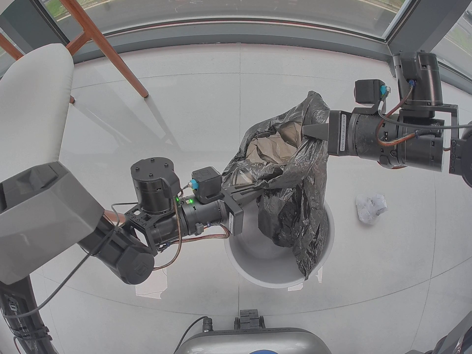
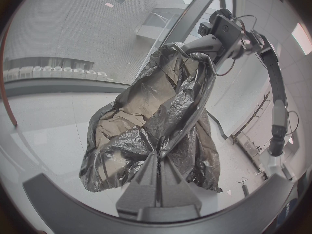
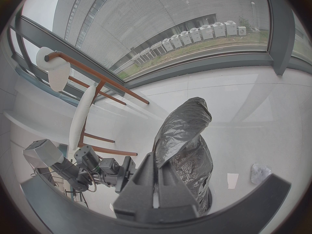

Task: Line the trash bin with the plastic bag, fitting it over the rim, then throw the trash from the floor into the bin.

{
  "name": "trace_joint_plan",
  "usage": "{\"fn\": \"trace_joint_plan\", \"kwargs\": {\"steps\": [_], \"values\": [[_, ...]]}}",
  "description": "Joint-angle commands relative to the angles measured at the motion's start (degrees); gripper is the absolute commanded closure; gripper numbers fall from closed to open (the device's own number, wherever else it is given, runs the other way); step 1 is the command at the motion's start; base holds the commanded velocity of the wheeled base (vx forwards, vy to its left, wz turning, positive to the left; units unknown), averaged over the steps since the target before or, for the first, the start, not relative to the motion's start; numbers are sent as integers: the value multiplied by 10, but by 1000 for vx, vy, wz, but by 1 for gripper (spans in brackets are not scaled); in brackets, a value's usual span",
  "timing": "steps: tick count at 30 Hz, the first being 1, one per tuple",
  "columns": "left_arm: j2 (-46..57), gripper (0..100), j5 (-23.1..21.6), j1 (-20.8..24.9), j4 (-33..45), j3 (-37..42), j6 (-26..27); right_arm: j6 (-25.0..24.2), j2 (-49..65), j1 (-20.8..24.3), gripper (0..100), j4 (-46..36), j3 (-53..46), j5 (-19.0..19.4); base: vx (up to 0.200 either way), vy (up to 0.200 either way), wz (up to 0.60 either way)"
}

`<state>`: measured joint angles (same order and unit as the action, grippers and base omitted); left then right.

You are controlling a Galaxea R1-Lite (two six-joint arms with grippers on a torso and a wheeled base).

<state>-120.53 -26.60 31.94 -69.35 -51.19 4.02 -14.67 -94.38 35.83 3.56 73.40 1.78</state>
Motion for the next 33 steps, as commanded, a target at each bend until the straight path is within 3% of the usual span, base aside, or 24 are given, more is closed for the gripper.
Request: {"fn": "trace_joint_plan", "kwargs": {"steps": [1, 6, 11, 24, 33], "values": [[64, 100, 0, -1, 8, 24, -22, 2, -2, -4, 100, -2, -8, 2, 0, 0, 0], [132, 100, -6, -2, 83, 28, -29, 13, 1, -15, 100, -7, -26, 9, 0, 0, 0], [184, 100, -20, -1, 164, 62, -34, 55, 2, -45, 100, -6, -70, 24, 0, 0, 0], [201, 100, -47, 3, 171, 160, -34, 61, 19, -102, 100, -7, -113, 82, 0, 0, 0], [196, 100, -52, 29, 168, 219, -31, 61, 39, -98, 100, -5, -185, 106, 0, 0, 0]]}}
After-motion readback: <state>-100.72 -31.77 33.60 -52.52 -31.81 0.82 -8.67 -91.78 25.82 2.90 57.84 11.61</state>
